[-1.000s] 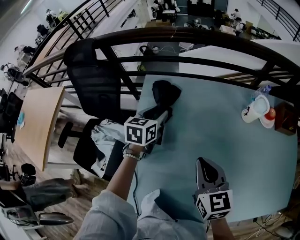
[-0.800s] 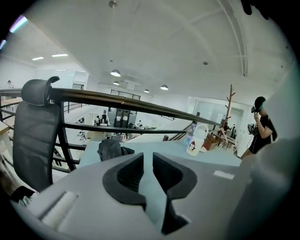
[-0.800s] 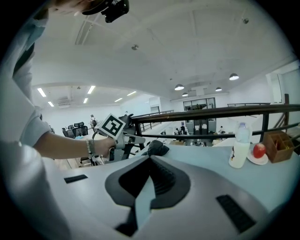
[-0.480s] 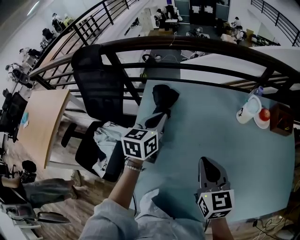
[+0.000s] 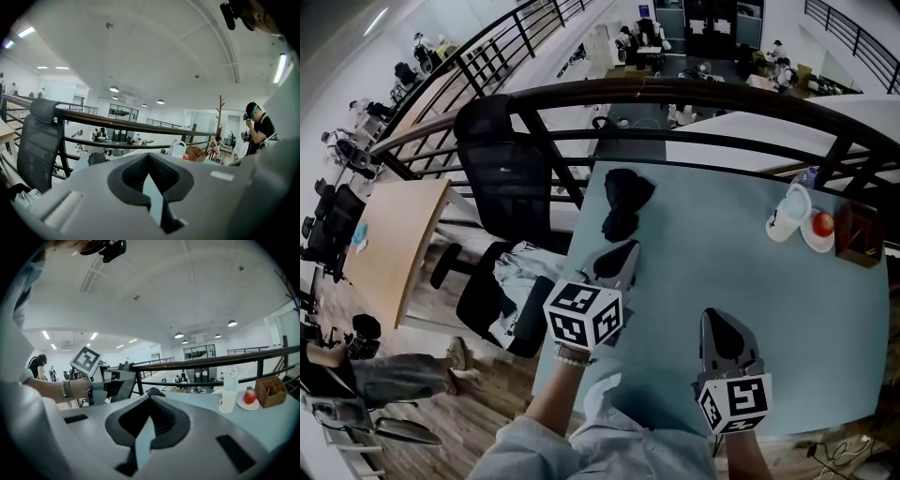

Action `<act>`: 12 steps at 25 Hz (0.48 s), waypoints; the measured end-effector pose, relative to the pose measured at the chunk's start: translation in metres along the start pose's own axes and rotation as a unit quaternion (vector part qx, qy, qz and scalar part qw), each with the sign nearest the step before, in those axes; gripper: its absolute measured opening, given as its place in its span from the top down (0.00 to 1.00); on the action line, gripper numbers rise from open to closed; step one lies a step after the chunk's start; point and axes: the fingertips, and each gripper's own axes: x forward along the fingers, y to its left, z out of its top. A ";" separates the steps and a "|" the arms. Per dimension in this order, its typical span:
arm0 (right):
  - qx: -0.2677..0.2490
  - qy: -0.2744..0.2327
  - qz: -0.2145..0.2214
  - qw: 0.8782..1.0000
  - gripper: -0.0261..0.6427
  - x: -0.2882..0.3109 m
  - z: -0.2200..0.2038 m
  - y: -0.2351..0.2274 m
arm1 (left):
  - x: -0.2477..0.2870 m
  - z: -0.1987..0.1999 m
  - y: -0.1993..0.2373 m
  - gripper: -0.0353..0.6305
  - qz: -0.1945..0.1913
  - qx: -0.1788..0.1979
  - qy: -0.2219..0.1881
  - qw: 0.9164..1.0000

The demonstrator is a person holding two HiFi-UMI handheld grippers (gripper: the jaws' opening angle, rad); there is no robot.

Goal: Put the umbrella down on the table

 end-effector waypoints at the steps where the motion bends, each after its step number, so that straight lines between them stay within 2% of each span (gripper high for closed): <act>1: 0.000 -0.003 0.001 1.000 0.97 -0.003 0.001 -0.001 | -0.004 0.001 -0.006 0.94 0.001 -0.002 -0.006 1.000; 6: 0.001 -0.006 0.010 1.000 0.97 -0.018 -0.003 -0.006 | -0.024 0.001 -0.034 0.94 0.007 0.001 -0.021 1.000; 12: 0.005 -0.006 0.008 1.000 0.97 -0.030 -0.008 -0.009 | -0.038 -0.011 -0.052 0.94 0.009 0.011 -0.011 1.000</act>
